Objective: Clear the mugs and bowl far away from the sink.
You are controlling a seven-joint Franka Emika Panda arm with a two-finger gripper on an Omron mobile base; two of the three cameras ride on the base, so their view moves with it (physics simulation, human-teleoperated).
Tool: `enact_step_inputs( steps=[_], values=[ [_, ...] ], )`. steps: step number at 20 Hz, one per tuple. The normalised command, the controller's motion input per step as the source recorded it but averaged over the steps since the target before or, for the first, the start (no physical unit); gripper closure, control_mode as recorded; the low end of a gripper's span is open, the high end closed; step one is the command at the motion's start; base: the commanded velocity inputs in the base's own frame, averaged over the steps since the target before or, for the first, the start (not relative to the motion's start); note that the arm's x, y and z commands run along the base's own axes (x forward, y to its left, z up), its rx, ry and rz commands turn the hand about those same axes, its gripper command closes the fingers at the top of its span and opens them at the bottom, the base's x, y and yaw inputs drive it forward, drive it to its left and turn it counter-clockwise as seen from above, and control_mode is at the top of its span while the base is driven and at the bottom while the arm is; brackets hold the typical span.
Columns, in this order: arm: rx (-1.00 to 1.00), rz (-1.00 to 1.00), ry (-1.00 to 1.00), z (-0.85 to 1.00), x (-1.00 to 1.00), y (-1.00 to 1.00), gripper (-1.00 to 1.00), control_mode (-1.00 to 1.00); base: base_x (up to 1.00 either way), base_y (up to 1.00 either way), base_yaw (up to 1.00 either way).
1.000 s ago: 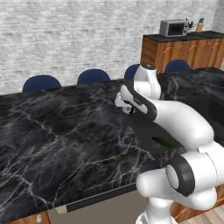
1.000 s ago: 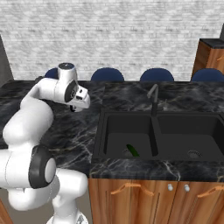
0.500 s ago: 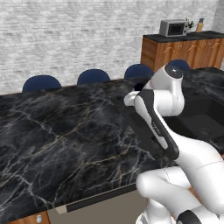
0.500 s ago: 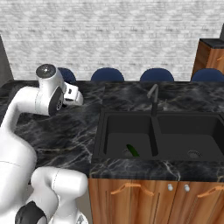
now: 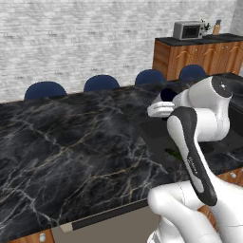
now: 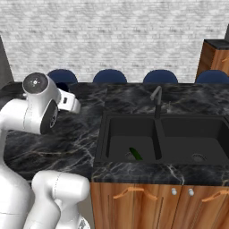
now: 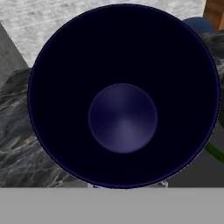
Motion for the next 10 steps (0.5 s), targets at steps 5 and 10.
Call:
enact_step_inputs(
  steps=[5, 10],
  values=[
    [0.04, 0.00, 0.02, 0.38, -0.68, -0.16, 1.00, -1.00, 0.00, 0.00, 0.00],
    [0.00, 0.00, 0.00, 0.00, 0.00, 0.00, 1.00, 1.00, -0.23, -0.34, -0.28]
  ],
)
